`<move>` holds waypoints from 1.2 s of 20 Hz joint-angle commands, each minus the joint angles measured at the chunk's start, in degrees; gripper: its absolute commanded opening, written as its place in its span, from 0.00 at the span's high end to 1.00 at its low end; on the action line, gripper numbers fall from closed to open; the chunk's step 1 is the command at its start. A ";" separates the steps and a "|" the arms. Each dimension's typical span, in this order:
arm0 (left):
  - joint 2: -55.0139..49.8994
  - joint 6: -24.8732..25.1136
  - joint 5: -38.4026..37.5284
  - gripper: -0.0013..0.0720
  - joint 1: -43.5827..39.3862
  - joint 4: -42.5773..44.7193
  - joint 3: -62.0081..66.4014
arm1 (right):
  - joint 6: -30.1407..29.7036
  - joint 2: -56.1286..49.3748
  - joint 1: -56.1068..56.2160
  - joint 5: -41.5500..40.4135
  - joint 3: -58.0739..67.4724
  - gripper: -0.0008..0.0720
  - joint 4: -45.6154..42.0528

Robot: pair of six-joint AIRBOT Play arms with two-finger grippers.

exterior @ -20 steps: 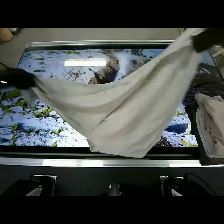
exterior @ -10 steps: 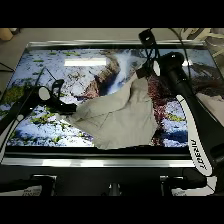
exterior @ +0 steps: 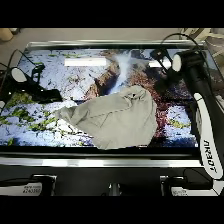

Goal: Fold the shirts.

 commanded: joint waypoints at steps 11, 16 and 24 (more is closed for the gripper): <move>-6.80 4.00 6.14 0.17 4.83 -2.08 -10.38 | -7.72 17.49 -5.03 6.84 -31.95 0.41 17.64; -9.11 3.82 7.13 0.35 4.83 -4.33 -10.38 | -7.72 17.68 -5.03 6.86 -32.96 0.41 17.66; -7.96 4.22 7.80 0.94 4.83 -4.33 -9.81 | -6.93 17.59 -5.03 -2.60 -45.75 0.12 26.18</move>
